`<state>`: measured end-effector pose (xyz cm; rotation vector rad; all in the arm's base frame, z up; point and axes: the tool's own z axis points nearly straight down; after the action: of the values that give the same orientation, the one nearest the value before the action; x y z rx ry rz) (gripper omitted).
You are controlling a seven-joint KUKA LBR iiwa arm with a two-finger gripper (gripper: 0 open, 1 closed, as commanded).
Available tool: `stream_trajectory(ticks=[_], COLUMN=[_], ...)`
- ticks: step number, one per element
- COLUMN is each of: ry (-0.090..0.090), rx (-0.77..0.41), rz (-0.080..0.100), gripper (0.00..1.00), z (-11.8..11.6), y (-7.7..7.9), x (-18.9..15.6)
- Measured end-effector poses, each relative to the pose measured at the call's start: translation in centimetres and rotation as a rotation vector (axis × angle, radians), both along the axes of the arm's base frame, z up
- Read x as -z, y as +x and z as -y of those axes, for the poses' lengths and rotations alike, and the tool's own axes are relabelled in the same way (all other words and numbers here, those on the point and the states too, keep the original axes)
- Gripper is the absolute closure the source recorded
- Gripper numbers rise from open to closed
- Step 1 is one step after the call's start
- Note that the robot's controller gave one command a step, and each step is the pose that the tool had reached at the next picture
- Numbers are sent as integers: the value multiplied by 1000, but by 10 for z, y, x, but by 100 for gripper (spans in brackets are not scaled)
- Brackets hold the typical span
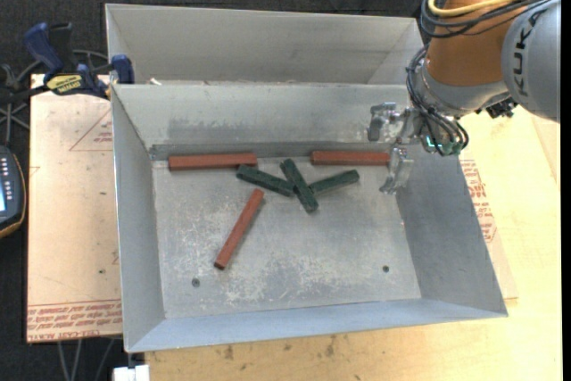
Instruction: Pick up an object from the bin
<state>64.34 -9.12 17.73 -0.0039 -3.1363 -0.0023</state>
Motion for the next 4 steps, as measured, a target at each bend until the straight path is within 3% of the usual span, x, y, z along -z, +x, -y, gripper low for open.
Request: stream_trajectory(ticks=[1,2,3,4], ry=[0,3,1,0], rx=[35,-38,-38,98], rz=[11,11,9,14], gripper=[0,0,0,0], z=[-6,-98,-108,-123], y=[6,13,-14,-2], x=[110,102,54,106])
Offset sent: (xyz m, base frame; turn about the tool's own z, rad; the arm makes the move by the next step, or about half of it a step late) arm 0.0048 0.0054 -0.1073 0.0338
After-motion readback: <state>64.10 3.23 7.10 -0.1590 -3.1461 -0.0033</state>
